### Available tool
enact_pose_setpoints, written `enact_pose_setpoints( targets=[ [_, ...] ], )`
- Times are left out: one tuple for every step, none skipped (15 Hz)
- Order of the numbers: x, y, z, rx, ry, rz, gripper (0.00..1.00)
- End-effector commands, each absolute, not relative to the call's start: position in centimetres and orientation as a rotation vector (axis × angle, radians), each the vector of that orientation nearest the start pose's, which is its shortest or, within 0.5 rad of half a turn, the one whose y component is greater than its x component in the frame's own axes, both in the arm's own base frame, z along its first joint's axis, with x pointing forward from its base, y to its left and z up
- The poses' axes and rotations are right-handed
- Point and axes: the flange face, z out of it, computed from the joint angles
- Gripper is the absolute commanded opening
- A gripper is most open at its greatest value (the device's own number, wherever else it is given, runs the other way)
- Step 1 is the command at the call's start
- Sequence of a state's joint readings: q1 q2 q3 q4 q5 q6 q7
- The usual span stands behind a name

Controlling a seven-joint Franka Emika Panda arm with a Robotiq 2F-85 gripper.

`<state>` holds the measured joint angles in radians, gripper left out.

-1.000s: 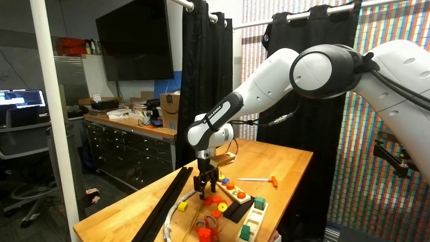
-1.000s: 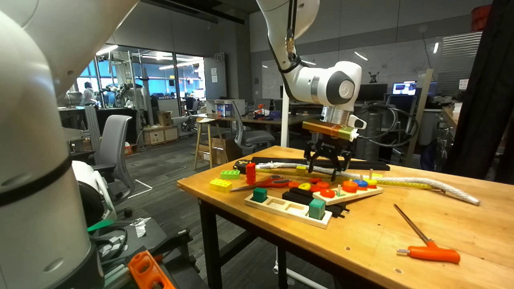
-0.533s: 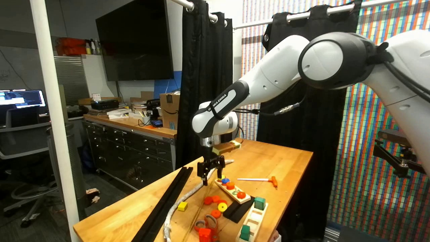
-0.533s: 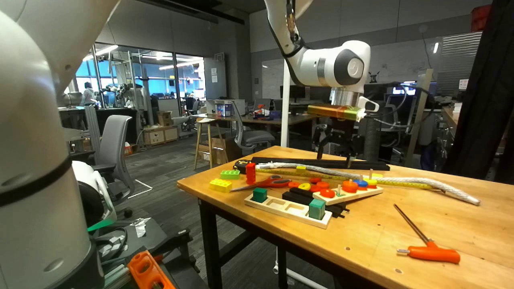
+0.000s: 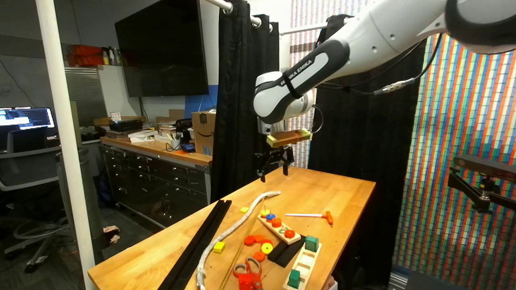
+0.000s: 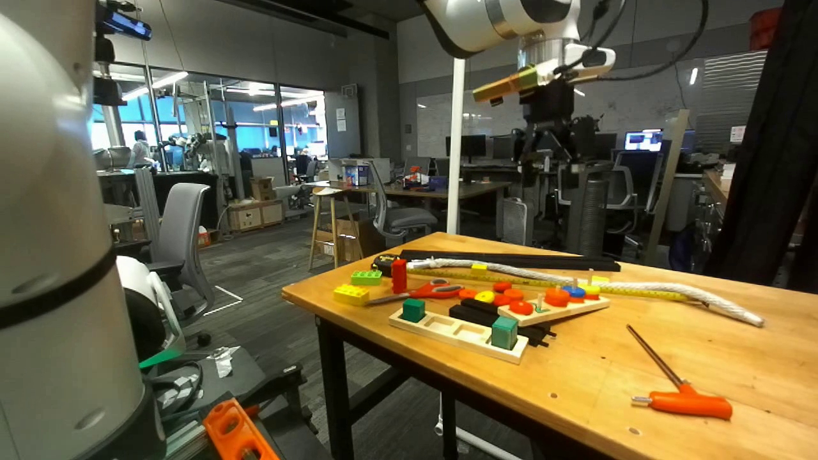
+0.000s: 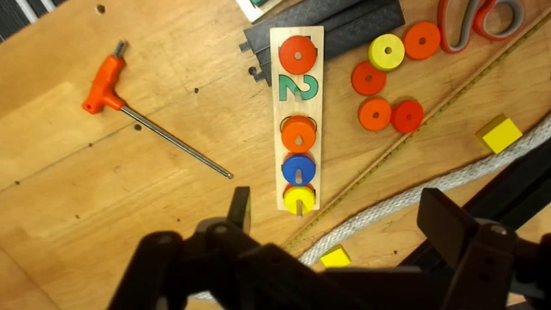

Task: Remove the round orange block from the top of the round blue block and put it on the table

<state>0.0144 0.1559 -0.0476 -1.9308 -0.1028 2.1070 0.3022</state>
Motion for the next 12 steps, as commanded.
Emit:
enact_pose_setpoints(
  targets=[
    [52.3, -2.6, 44.5, -3.176, 0.750, -0.167, 1.00],
    [50.6, -2.8, 45.0, -3.164, 0.834, -0.186, 1.00],
    [48.8, -2.9, 45.2, -3.145, 0.915, -0.211, 1.00],
    [47.0, -3.1, 45.3, -3.128, 0.994, -0.224, 1.00],
    [45.1, -3.2, 45.1, -3.122, 1.030, -0.219, 1.00],
    [43.3, -3.2, 44.7, -3.127, 1.037, -0.210, 1.00],
    [41.4, -3.0, 44.1, -3.140, 0.995, -0.183, 1.00],
    [39.4, -2.4, 43.5, -3.163, 0.895, -0.153, 1.00],
    [37.8, -1.6, 43.0, -3.189, 0.814, -0.134, 1.00],
    [36.4, -0.7, 42.7, -3.216, 0.695, -0.119, 1.00],
    [35.2, 0.3, 42.6, -3.238, 0.612, -0.115, 1.00],
    [33.8, 1.2, 42.6, -3.263, 0.530, -0.115, 1.00]
  ],
)
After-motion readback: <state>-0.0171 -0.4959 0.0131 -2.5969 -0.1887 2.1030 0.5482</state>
